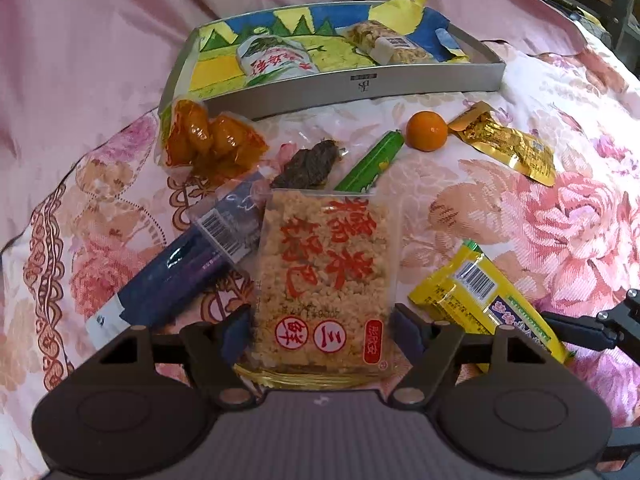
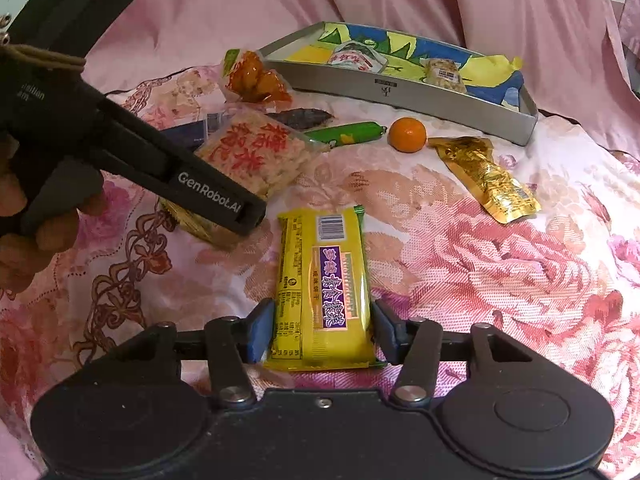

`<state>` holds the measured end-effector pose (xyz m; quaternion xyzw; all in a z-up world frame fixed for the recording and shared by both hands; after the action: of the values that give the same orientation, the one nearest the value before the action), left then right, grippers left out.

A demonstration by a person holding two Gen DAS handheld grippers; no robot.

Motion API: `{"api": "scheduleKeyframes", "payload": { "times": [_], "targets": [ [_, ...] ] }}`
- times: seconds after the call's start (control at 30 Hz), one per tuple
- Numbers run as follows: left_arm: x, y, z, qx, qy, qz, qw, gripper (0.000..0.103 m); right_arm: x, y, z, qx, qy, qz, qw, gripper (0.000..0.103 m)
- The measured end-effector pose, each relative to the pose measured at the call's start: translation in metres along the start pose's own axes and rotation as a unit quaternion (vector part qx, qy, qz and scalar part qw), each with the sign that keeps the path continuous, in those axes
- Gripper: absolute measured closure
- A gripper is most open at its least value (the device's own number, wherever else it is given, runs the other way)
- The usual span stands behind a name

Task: Organize snacks
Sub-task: 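Close the right tool on the yellow wafer packet while the left tool grips the rice cracker bag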

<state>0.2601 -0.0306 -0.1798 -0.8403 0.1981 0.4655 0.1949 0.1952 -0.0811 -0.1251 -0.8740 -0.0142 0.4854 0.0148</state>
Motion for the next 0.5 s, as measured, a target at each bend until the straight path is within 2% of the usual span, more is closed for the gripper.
{"api": "scheduleKeyframes", "payload": {
  "times": [0.27, 0.5],
  "targets": [
    [-0.003, 0.0, 0.001, -0.003, 0.0, -0.004, 1.0, 0.027, -0.002, -0.002, 0.0, -0.012, 0.008, 0.011, 1.0, 0.052],
    [-0.014, -0.002, 0.003, -0.03, 0.003, 0.001, 0.9996, 0.027, -0.007, -0.003, -0.001, -0.072, 0.028, 0.06, 0.995, 0.052]
  ]
}}
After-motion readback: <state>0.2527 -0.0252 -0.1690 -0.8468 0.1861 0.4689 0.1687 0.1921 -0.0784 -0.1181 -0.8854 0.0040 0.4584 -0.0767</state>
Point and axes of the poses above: each gripper's, at about its wrist camera, not at the fingertips, and x roughly the way its jaws point, y to its right, z to its underside, the point moved 9 cm from there along x, roughly the way its jaws point, and after that the axes turned 7 degrees about x, right-handed, at the moved point
